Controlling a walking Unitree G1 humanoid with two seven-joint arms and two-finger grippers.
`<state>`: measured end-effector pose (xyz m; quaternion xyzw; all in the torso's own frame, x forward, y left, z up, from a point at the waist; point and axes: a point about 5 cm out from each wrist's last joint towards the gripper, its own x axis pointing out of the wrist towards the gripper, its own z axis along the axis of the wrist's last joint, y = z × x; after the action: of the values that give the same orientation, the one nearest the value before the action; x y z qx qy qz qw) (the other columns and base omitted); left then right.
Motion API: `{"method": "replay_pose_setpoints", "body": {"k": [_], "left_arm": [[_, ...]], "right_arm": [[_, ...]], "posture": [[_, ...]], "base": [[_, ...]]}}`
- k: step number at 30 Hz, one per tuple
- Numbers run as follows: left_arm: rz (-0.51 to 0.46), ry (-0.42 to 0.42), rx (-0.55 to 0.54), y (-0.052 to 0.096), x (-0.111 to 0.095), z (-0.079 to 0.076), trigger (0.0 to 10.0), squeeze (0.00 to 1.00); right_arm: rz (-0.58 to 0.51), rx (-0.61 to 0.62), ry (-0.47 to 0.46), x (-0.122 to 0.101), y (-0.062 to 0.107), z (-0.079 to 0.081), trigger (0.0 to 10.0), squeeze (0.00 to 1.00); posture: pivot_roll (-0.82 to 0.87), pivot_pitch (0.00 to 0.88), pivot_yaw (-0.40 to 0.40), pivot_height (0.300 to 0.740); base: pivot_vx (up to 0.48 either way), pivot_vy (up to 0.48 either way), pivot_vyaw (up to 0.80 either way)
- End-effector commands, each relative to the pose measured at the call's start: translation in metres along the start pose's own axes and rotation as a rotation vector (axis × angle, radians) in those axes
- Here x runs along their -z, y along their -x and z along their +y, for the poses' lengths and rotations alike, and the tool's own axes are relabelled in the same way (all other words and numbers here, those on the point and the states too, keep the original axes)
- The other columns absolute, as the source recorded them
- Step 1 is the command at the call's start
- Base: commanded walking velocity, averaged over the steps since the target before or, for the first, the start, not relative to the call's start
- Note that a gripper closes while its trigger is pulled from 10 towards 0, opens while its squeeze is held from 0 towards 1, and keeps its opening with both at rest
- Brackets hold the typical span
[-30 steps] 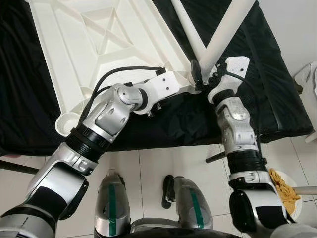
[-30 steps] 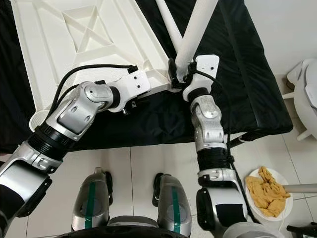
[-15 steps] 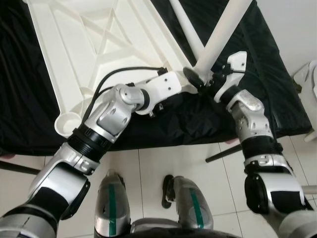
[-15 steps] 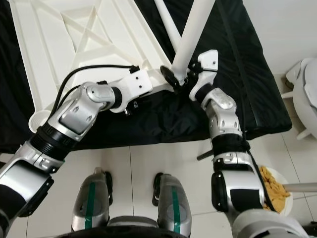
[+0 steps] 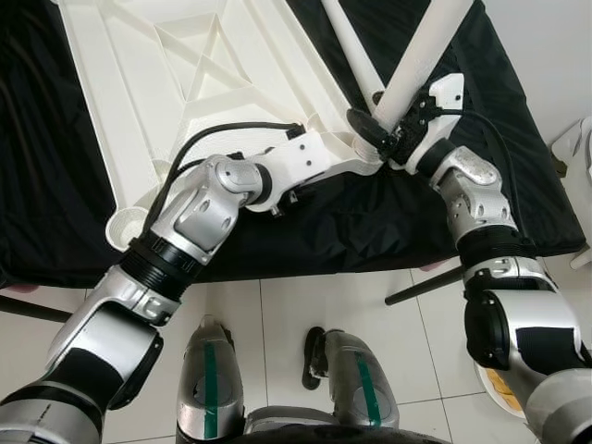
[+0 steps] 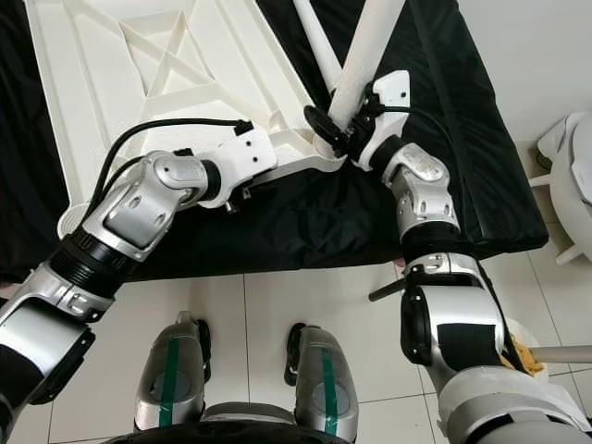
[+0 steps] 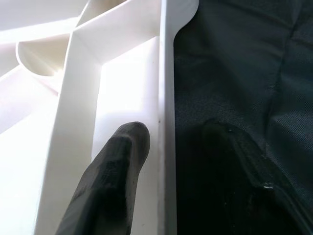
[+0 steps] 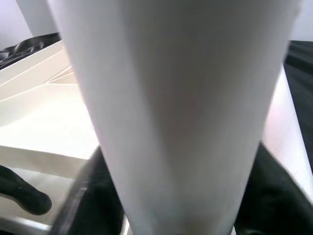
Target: Building children table
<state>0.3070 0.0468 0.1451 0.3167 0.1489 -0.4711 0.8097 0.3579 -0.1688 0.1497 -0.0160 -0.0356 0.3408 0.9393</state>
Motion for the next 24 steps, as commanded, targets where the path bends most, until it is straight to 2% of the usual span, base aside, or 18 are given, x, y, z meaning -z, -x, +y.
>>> {"method": "replay_pose_setpoints", "body": {"k": [1,4,12,13,20,24], "left_arm": [[0.005,-0.01,-0.007,0.0,0.0,0.0,10.0,0.0],[0.006,-0.013,-0.003,0.0,0.0,0.0,10.0,0.0],[-0.001,-0.026,0.012,-0.002,-0.003,-0.002,10.0,0.0],[-0.001,-0.027,0.013,-0.002,-0.003,-0.002,10.0,0.0],[0.0,-0.029,0.016,-0.002,-0.002,-0.003,10.0,0.0],[0.003,-0.027,0.02,-0.002,-0.001,-0.005,10.0,0.0]], "right_arm": [[-0.006,-0.004,-0.009,0.0,0.002,-0.002,0.0,0.0],[0.006,-0.022,-0.012,0.006,0.008,-0.001,0.0,0.0],[0.001,-0.032,-0.021,0.01,0.013,-0.002,0.0,0.0],[0.002,-0.028,-0.02,0.01,0.013,-0.002,10.0,0.0],[-0.024,0.004,-0.032,0.009,0.01,0.002,10.0,0.0],[-0.08,0.069,-0.052,0.008,0.007,0.013,10.0,0.0]], "posture": [[0.04,0.025,-0.07,0.74],[0.03,0.023,-0.065,0.74],[0.02,0.017,-0.056,0.74],[0.02,0.014,-0.056,0.74],[0.03,0.012,-0.063,0.74],[0.03,0.012,-0.067,0.74]], "base": [[0.0,0.0,0.0],[0.0,0.0,0.0],[0.0,0.0,0.0],[0.0,0.0,0.0],[0.0,0.0,0.0],[0.0,0.0,0.0]]}}
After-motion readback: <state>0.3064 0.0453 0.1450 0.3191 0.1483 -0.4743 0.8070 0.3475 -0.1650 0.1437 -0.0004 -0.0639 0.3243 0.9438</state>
